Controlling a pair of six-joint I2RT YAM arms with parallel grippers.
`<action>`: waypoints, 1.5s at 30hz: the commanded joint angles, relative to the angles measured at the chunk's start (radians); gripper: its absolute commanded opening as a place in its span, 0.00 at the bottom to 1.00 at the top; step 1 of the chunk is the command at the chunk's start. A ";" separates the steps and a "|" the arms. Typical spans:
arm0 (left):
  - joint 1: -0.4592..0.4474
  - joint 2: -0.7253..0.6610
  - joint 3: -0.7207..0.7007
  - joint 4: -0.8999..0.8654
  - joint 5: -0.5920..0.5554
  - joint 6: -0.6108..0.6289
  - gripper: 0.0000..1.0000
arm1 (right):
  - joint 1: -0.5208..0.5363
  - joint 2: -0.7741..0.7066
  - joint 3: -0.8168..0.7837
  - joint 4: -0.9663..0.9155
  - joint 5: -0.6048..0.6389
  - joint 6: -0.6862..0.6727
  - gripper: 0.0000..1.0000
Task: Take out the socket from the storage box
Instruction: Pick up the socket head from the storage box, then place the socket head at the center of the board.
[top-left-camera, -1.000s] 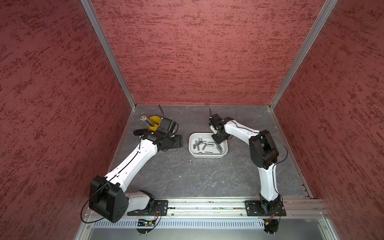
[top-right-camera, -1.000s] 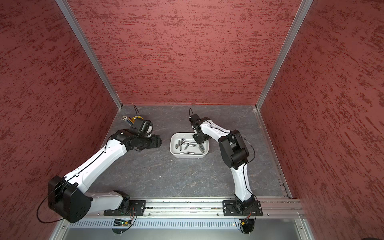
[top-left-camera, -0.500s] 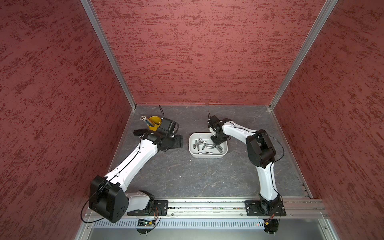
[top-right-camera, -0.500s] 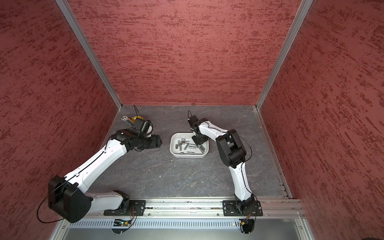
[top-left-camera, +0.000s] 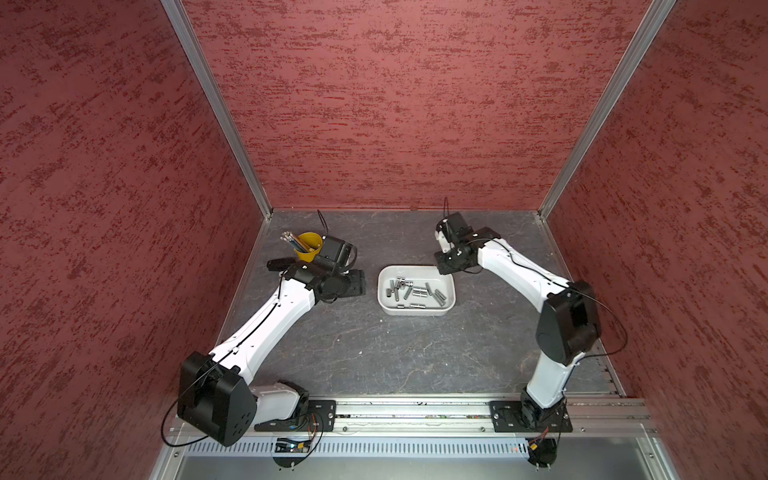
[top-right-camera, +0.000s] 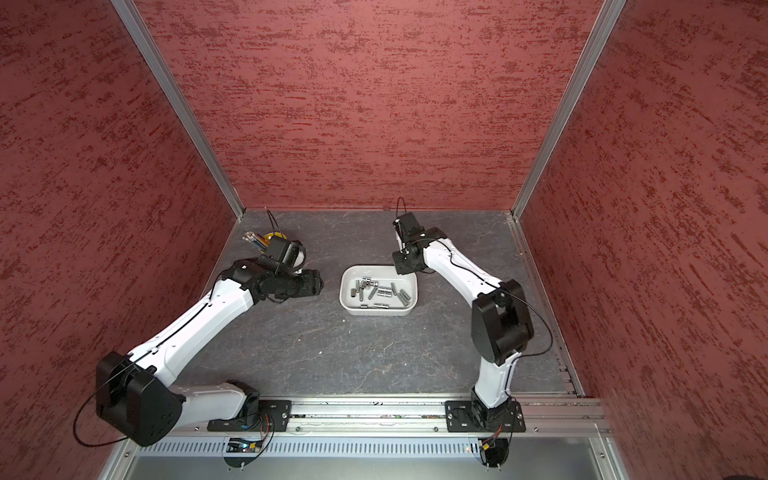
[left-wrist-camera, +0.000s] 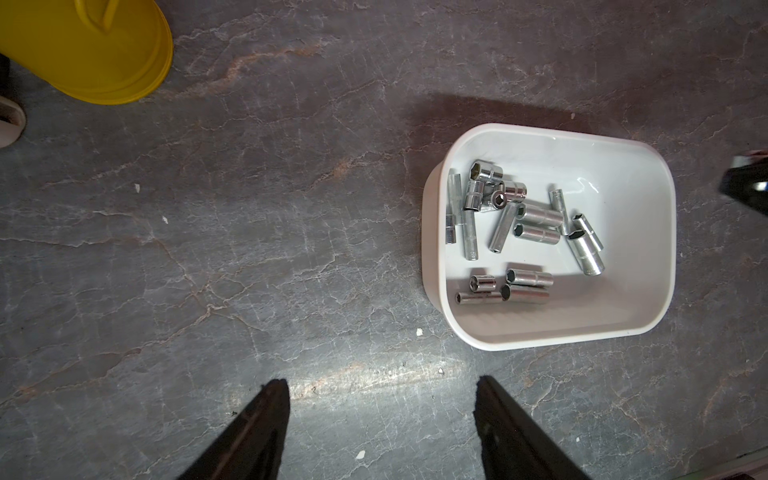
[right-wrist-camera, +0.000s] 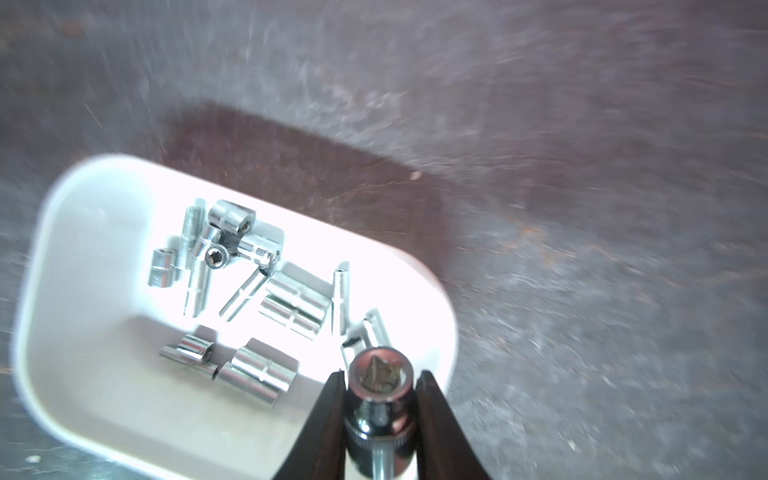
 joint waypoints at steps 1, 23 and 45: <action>-0.001 -0.017 -0.013 0.020 0.028 0.004 0.73 | -0.097 -0.055 -0.093 0.045 -0.027 0.091 0.22; -0.022 0.026 -0.022 0.041 0.110 0.000 0.75 | -0.178 0.206 -0.127 0.094 -0.089 0.132 0.25; -0.037 0.041 -0.023 0.035 0.089 -0.001 0.78 | -0.179 0.216 -0.129 0.087 -0.098 0.138 0.48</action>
